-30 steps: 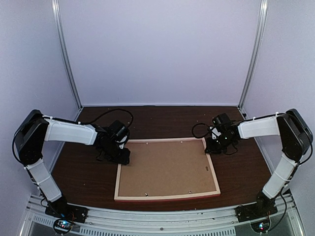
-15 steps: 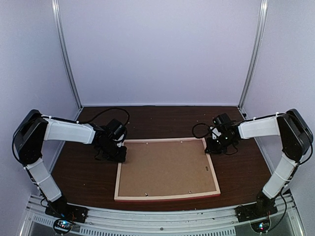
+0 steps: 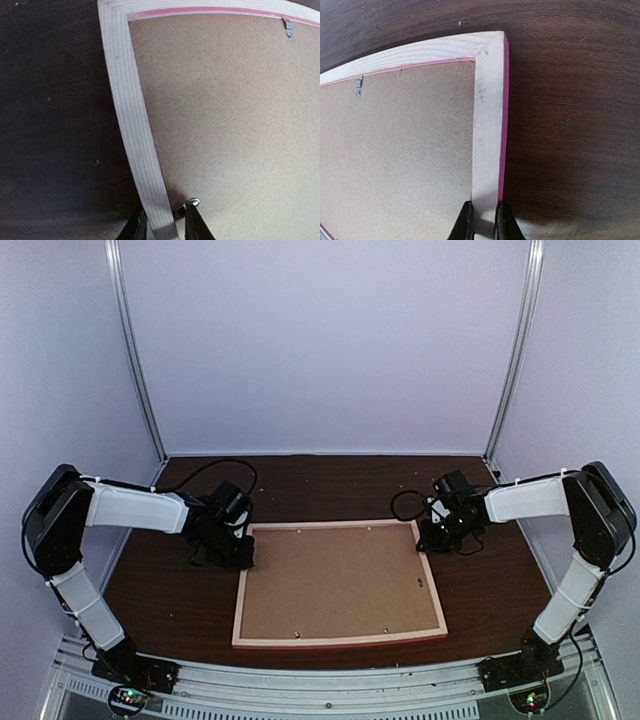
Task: Put the photo into the frame
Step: Press the fastener onto the backboard.
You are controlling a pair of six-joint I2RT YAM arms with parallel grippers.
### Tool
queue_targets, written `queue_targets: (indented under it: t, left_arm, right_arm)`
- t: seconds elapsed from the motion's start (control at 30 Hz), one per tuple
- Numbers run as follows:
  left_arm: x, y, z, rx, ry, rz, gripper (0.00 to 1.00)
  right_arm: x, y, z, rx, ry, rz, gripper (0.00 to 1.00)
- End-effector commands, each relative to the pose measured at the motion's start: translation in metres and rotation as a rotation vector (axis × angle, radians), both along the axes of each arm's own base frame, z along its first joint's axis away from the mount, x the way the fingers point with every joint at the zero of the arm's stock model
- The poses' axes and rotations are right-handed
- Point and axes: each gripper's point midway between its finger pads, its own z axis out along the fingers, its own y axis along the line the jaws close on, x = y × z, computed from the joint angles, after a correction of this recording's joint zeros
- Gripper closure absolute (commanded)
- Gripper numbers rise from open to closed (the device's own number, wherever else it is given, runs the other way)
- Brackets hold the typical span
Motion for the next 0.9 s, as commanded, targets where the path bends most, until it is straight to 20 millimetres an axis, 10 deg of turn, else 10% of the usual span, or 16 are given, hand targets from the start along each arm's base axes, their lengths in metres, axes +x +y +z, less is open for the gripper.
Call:
queue_targets:
  t: [0.0, 0.17, 0.5, 0.87]
  left_arm:
    - [-0.008, -0.005, -0.017, -0.024, 0.037, -0.040, 0.83]
    - [-0.007, -0.008, -0.012, -0.041, 0.025, -0.053, 0.82]
    - [-0.009, -0.011, 0.007, -0.091, 0.013, -0.074, 0.48]
    - [-0.022, 0.004, 0.001, -0.060, 0.031, -0.057, 0.59]
  right_arm:
    - [-0.040, -0.019, -0.047, -0.064, 0.190, -0.024, 1.00]
    - [-0.039, -0.018, -0.044, -0.062, 0.186, -0.018, 1.00]
    - [-0.037, -0.017, -0.039, -0.056, 0.179, -0.014, 1.00]
    - [-0.038, -0.018, -0.037, -0.056, 0.176, -0.018, 1.00]
